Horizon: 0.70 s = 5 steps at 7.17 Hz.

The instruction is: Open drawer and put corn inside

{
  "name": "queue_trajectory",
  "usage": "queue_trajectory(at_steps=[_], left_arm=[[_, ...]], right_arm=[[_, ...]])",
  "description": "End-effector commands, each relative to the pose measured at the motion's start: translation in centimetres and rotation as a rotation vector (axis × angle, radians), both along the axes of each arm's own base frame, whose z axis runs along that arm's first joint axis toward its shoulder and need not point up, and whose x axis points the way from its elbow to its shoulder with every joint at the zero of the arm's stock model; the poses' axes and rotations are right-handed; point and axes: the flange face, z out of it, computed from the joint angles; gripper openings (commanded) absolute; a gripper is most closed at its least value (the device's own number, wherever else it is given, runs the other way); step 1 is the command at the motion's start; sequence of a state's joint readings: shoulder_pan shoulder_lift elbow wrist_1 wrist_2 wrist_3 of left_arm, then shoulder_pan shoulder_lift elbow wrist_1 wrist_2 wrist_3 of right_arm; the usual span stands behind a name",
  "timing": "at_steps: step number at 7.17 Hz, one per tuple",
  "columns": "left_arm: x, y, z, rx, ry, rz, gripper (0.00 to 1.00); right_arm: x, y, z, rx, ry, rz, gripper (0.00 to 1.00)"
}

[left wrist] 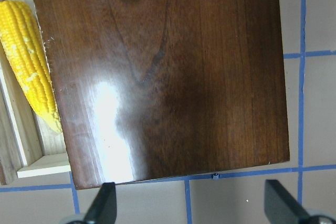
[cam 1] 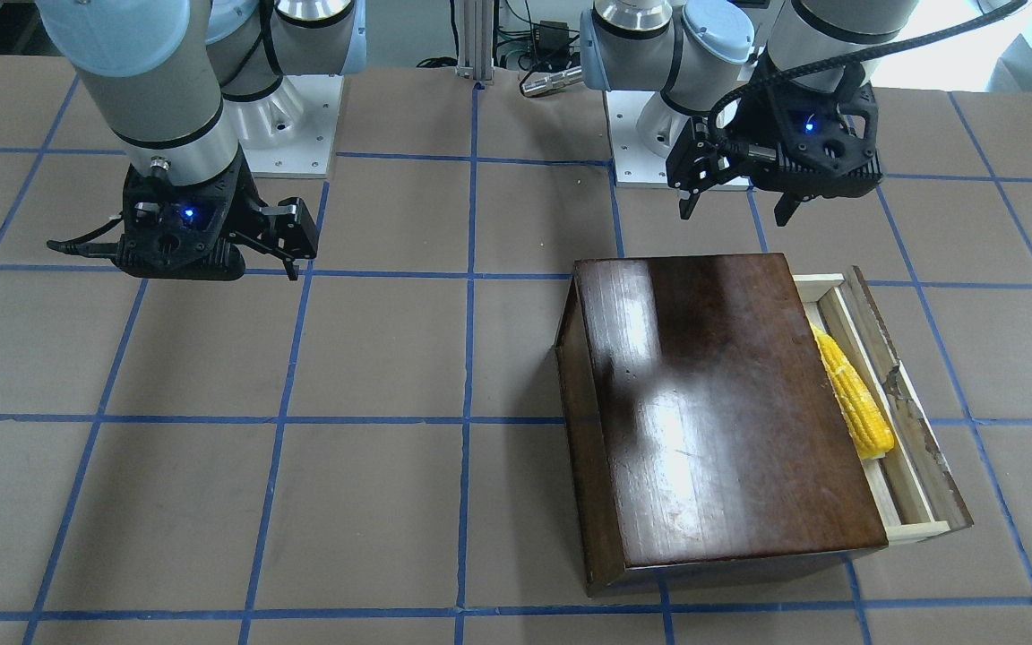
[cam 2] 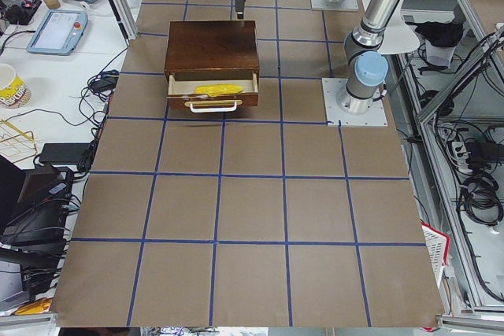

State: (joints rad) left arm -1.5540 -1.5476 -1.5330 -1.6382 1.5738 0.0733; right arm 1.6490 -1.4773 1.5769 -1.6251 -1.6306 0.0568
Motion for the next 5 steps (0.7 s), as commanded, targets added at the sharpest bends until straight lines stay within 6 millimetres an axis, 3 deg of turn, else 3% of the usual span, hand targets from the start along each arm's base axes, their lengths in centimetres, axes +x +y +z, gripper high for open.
queue_trajectory(at_steps=[1,5], left_arm=[[0.03,0.22,0.3,-0.005,-0.003,0.001,1.0],[0.24,0.28,0.54,-0.011,-0.017,0.003,1.0]], right_arm=[[0.0,-0.01,0.01,-0.001,0.0,0.0,1.0],[0.0,-0.01,0.01,-0.001,0.0,0.0,1.0]])
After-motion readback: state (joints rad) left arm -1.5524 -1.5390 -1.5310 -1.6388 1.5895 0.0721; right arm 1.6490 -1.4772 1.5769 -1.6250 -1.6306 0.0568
